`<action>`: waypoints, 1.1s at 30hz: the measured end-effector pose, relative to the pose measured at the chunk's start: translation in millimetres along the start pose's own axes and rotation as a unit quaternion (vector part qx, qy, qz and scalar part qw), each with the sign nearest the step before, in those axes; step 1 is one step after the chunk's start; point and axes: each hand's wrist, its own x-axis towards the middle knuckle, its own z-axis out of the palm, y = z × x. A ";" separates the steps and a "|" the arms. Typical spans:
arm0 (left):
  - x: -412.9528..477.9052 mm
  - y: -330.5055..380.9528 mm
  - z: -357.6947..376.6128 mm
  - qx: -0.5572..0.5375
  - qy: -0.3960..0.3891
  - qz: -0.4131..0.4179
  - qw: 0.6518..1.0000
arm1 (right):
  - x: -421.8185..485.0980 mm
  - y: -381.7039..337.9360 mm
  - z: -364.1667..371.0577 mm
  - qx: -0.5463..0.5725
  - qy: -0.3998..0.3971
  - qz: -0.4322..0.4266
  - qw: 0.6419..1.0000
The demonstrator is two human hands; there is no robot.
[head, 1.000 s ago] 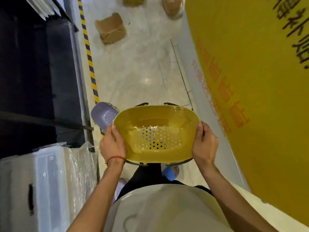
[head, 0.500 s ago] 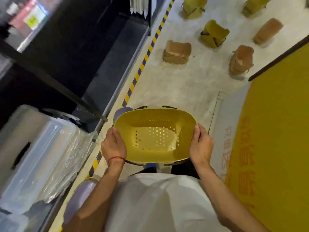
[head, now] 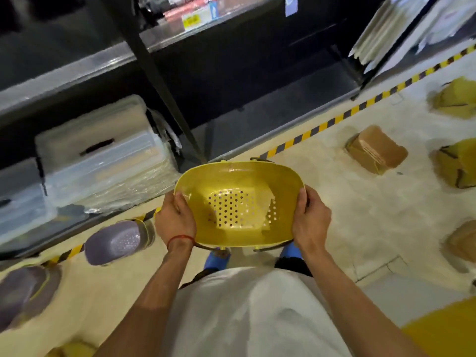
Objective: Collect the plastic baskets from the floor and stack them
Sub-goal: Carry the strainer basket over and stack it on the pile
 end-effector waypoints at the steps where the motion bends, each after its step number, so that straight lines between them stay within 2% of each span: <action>1: -9.3 6.5 2.1 -0.002 0.012 -0.025 1.000 | 13.2 0.5 -5.7 -0.002 -0.019 -0.013 1.000; 6: -55.3 25.2 14.6 -0.025 0.080 -0.145 0.986 | 66.0 -2.0 -22.1 -0.017 -0.100 -0.080 0.992; 12: -76.7 22.7 32.8 -0.077 0.134 -0.279 0.948 | 98.8 -24.3 4.4 -0.027 -0.207 -0.111 0.972; 17: -69.4 11.2 51.9 -0.130 0.149 -0.318 0.927 | 117.5 -37.0 40.5 -0.010 -0.261 -0.107 0.959; 23: -52.8 4.9 65.0 -0.120 0.154 -0.359 0.913 | 134.6 -40.5 78.3 -0.015 -0.306 -0.114 0.945; 33: -38.3 15.9 136.8 -0.116 0.191 -0.468 0.855 | 197.8 -21.5 146.1 -0.072 -0.363 -0.169 0.913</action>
